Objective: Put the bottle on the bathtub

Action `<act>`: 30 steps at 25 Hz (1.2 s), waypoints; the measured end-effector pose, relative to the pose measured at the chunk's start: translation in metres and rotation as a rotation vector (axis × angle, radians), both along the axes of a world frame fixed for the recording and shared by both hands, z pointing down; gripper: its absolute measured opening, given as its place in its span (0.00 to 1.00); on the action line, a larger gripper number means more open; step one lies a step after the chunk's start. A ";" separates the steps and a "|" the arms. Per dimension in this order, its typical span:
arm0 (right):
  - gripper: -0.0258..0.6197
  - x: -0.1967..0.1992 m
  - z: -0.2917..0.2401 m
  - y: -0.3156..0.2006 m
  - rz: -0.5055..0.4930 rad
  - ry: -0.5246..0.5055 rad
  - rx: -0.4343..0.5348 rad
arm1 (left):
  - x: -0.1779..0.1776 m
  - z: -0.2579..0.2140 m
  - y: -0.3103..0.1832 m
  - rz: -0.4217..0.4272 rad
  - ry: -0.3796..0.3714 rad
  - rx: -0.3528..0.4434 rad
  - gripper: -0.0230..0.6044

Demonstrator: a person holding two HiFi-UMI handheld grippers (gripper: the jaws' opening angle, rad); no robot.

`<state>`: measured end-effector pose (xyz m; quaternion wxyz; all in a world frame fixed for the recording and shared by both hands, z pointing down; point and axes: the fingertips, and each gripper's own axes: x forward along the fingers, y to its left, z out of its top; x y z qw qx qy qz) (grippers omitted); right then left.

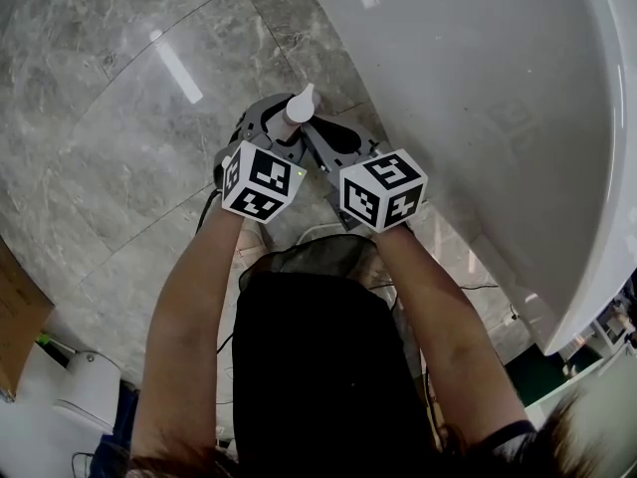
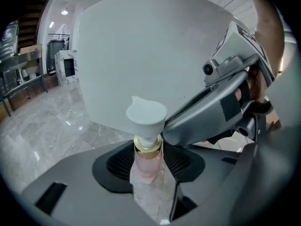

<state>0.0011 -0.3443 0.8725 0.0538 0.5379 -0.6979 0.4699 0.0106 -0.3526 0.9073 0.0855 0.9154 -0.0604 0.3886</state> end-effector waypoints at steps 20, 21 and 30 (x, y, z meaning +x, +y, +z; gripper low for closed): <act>0.09 0.003 -0.005 0.041 -0.058 0.050 -0.042 | -0.008 0.003 0.024 -0.018 -0.070 -0.043 0.36; 0.09 0.005 -0.006 0.044 -0.050 0.052 -0.046 | -0.010 0.001 0.025 -0.018 -0.072 -0.050 0.36; 0.09 0.020 -0.039 0.058 0.031 0.069 -0.078 | -0.031 -0.036 0.035 -0.084 -0.077 -0.107 0.36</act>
